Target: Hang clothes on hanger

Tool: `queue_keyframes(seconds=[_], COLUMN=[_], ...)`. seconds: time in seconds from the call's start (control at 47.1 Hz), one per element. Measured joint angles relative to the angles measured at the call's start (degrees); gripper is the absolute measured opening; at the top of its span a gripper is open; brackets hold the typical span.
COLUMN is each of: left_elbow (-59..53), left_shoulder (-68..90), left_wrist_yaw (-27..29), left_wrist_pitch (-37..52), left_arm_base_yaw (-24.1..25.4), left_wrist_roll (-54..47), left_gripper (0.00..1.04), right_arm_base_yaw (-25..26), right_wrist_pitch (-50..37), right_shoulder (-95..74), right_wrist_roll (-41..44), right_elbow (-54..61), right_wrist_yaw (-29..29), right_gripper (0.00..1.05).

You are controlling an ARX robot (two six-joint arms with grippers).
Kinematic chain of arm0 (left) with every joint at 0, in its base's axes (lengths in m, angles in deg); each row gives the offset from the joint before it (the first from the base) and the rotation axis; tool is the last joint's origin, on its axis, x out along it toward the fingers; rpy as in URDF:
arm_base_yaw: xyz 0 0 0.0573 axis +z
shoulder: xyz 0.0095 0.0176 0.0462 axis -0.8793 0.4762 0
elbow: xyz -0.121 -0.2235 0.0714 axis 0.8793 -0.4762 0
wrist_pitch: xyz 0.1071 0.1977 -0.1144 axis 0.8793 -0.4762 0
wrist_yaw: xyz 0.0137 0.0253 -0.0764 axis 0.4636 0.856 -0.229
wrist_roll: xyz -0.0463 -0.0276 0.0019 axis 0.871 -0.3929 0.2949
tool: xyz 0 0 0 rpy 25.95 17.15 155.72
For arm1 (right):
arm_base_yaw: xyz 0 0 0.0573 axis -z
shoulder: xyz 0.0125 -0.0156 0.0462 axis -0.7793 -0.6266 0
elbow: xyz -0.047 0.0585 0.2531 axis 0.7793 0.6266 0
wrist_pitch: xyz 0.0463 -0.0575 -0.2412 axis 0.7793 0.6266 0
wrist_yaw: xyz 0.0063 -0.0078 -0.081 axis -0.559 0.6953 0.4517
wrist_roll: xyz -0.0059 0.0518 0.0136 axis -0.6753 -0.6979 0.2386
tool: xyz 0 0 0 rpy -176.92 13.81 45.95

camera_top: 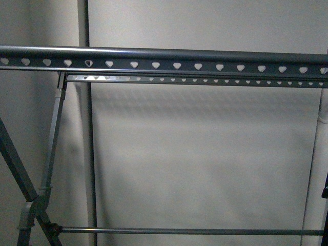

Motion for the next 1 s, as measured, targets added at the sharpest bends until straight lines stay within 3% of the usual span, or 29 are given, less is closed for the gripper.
queue_keyframes(seconds=[0.191,0.297,0.445,0.53,0.7,0.827,0.933,0.997], left_elbow=[-5.5,-6.5,-5.5,-1.3,5.4,16.1,21.6,22.9], left_shoulder=[-9.6,-12.8,-13.0,-8.7,-1.5,6.5,10.4,11.6], left_wrist_yaw=[-8.5,-13.9,-27.5,-37.5,-42.7,-47.5,-49.0,-49.0], left_wrist_pitch=[-5.8,-9.5,-14.4,-20.4,-22.5,-32.5,-37.1,-35.2], left_arm_base_yaw=[-1.6,-3.8,-5.7,-6.4,-7.0,-8.5,-10.4,-12.0], left_wrist_roll=[-11.2,-22.7,-37.1,-53.4,-74.8,-96.7,-105.8,-107.7], left_gripper=[0.05,0.04,0.04,0.04,0.04,0.04,0.04,0.04], right_arm_base_yaw=[0.0,0.0,0.0,0.0,0.0,0.0,0.0,0.0], right_wrist_pitch=[0.0,0.0,0.0,0.0,0.0,0.0,0.0,0.0], right_shoulder=[0.0,0.0,0.0,0.0,0.0,0.0,0.0,0.0], right_wrist_roll=[0.0,0.0,0.0,0.0,0.0,0.0,0.0,0.0], right_elbow=[0.0,0.0,0.0,0.0,0.0,0.0,0.0,0.0], right_wrist_yaw=[0.1,0.0,0.0,0.1,0.0,0.0,0.0,0.0], right_gripper=[0.97,0.97,0.97,0.97,0.97,0.97,0.97,0.97])
